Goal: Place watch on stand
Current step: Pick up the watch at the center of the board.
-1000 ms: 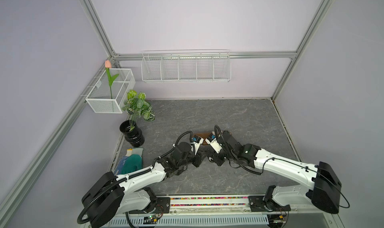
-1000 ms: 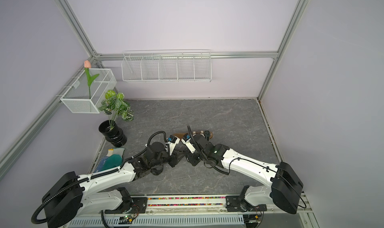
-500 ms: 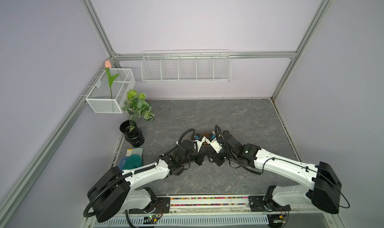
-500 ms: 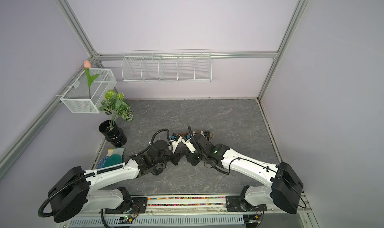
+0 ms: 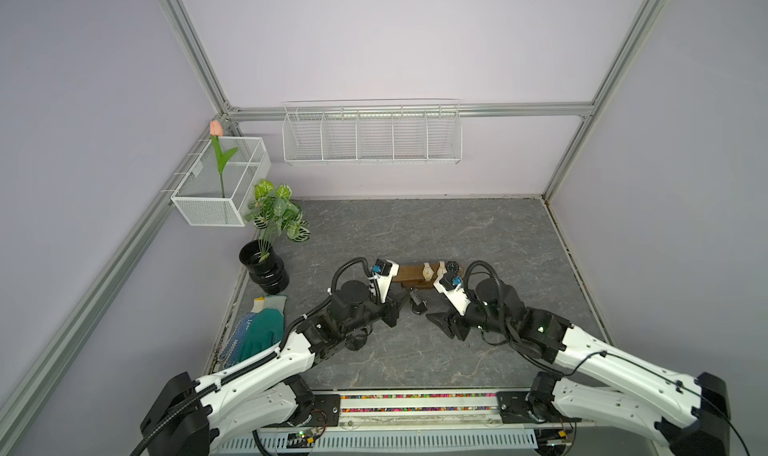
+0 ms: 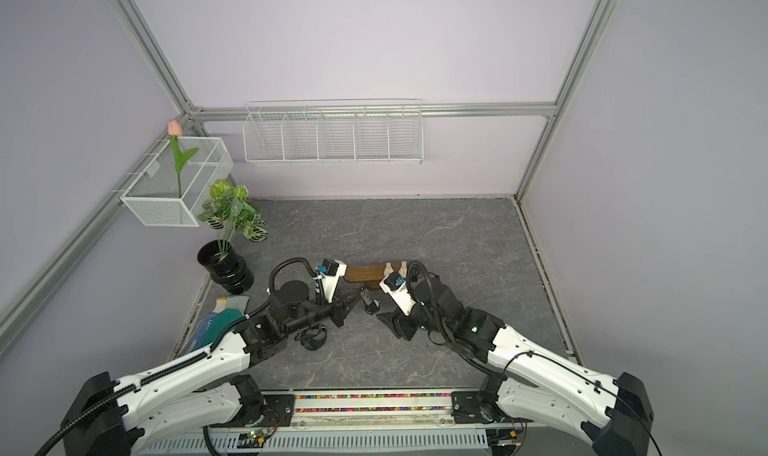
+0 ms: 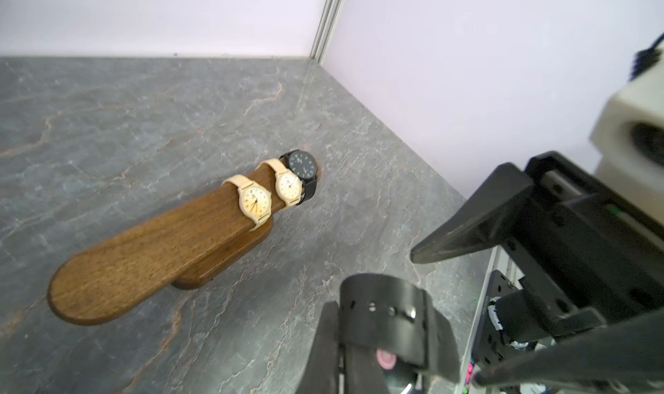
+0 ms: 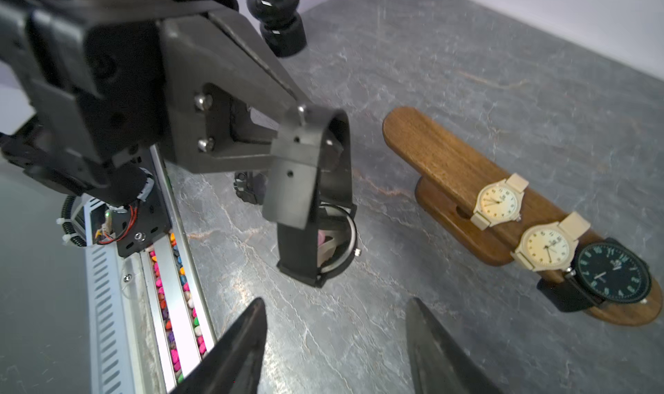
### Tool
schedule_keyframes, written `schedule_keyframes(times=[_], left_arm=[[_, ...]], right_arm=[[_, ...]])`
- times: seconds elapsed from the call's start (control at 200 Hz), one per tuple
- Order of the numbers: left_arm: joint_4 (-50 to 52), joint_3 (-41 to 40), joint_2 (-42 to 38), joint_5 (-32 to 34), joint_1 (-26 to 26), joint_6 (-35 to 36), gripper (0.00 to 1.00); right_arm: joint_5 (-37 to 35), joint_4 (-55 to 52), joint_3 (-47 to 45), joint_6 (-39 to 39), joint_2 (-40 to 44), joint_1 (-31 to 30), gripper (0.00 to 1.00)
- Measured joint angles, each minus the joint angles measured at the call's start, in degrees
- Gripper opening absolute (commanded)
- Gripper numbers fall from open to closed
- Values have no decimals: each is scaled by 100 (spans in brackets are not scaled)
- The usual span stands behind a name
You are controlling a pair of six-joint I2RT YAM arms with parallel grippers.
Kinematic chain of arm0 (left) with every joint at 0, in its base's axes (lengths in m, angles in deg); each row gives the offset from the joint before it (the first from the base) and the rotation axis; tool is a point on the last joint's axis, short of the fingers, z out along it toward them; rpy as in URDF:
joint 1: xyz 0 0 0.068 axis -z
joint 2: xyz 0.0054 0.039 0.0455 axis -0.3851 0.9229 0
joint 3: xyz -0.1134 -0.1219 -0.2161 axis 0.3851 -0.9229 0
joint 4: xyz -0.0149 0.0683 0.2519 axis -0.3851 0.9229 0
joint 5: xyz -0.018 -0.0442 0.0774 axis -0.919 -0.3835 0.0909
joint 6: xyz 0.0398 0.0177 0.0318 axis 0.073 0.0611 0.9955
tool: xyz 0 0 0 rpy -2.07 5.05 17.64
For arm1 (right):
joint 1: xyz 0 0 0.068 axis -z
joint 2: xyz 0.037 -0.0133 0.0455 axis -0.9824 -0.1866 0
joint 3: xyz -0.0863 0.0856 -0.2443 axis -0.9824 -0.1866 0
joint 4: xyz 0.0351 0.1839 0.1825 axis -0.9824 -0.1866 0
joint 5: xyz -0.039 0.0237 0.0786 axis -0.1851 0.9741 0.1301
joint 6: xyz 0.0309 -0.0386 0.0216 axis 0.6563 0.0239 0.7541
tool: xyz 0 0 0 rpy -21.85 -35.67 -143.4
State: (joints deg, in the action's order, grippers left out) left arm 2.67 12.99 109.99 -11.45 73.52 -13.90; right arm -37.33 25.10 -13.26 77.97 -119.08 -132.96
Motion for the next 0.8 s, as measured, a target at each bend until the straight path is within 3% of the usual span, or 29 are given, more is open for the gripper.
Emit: schedule_keyframes(times=[0.295, 0.8], left_arm=[[459, 413, -232, -730, -24, 271, 0], [483, 481, -92, -1563, -24, 404, 0]], right_arm=[[699, 844, -315, -186, 785, -2, 56], [1147, 758, 28, -323, 236, -337, 40]])
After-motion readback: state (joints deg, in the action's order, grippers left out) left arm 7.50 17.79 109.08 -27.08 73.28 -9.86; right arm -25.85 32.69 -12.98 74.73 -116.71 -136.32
